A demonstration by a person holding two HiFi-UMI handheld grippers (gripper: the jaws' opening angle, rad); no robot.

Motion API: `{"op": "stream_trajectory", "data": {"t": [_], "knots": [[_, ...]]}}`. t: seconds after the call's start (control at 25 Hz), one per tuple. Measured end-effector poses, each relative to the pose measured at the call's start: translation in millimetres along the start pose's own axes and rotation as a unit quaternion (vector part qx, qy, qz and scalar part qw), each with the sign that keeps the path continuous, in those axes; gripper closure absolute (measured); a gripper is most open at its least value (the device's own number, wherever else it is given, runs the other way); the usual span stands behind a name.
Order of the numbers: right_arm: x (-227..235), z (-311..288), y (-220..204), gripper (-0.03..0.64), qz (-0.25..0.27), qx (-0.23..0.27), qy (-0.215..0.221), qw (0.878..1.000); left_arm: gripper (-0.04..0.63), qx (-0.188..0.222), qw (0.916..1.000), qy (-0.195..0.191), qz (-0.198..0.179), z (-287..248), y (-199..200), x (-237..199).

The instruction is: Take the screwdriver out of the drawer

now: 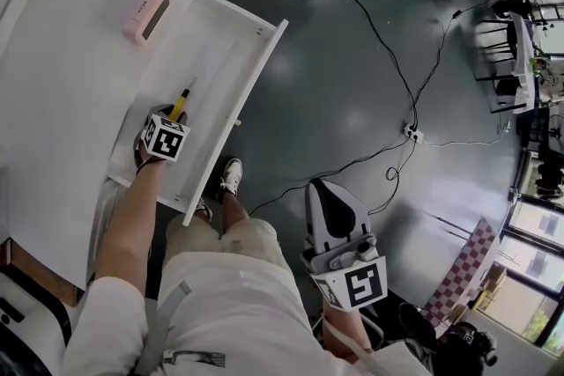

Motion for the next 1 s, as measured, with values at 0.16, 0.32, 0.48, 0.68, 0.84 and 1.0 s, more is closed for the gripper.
{"op": "stream_trajectory", "data": {"t": [0.16,0.32,0.48,0.68,0.84,1.0], "knots": [[-0.3,7.8,4.3,0.607,0.002,0.003,-0.004,1.000,0.497,0.002,0.9996,-0.004,0.027,4.2,-0.8,3.3],[-3.5,12.7,3.9,0.607,0.003,0.005,-0.004,1.000,0.506,0.001,0.9979,-0.012,0.063,6.2,-1.8,-1.5],[-5.7,18.5,1.3,0.607,0.004,0.008,-0.001,1.000,0.506,0.020,0.9967,-0.010,0.078,15.2,-0.3,-3.8],[-9.1,24.7,5.3,0.607,0.003,0.021,0.013,1.000,0.506,0.041,0.9970,-0.005,0.067,32.2,6.1,5.6],[-13.4,23.5,9.9,0.607,0.004,0.034,0.032,0.999,0.506,0.063,0.9960,-0.001,0.063,50.4,8.8,11.7],[-16.7,21.5,16.6,0.607,0.004,0.048,0.055,0.997,0.506,0.093,0.9938,0.007,0.061,73.6,13.0,19.4]]}}
Point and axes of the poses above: the fingertips, and each gripper's own axes: z backward along the fingers, x to its right, y out of its top, the point moved 6 cm from there along z, backward along the fingers, and after that the axes turned 12 degrees about -y, right-handed, at the moved point
